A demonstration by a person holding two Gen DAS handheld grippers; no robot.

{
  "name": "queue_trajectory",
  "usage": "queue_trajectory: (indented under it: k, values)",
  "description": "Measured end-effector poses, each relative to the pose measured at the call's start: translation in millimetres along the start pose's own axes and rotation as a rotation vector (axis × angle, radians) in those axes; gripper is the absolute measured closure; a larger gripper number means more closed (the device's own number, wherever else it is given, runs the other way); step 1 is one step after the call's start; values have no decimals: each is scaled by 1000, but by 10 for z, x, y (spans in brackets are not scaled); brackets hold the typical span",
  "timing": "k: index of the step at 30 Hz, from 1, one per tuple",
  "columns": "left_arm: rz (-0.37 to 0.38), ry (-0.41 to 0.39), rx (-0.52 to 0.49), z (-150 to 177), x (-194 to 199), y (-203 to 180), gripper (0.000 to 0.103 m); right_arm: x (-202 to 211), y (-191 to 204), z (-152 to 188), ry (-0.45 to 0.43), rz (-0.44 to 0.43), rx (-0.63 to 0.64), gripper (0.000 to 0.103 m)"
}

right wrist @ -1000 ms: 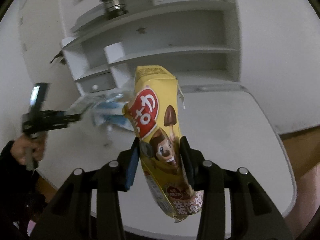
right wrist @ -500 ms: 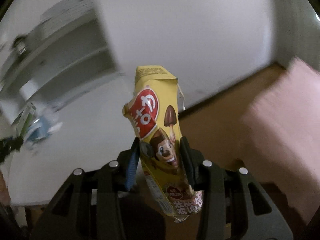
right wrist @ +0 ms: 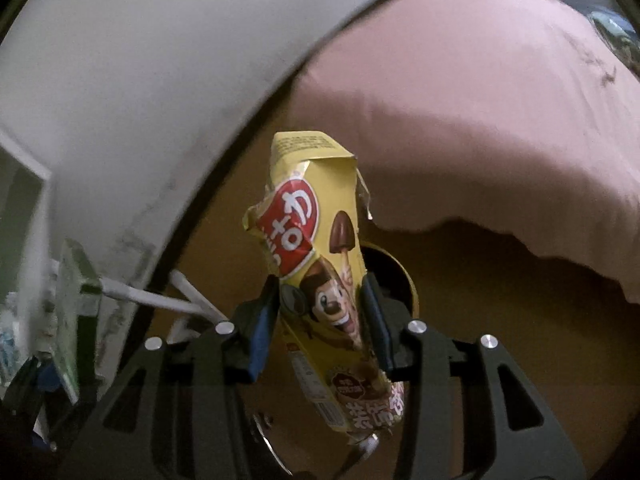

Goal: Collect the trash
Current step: 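Carry the snack bag and box over the bin and release both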

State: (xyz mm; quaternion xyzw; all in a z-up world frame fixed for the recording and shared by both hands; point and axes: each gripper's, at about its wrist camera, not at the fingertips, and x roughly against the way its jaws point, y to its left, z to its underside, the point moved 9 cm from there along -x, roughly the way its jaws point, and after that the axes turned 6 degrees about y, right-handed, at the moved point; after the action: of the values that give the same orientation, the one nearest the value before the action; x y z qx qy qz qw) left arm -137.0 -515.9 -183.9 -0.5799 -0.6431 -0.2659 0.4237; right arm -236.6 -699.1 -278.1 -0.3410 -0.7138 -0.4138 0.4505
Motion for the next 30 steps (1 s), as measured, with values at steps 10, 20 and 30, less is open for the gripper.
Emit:
queue_trajectory:
  k: [10,20,30]
  values:
    - [16,88,58,-22,-588,167,46,-327,51,116,116,-31,-11,56]
    - [19,111,87,34,-632,254,46,-182,109,25,54,-86,-44,31]
    - [50,152,59,-38,-877,121,45,-15,-54,-75,-25,-82,-128,26]
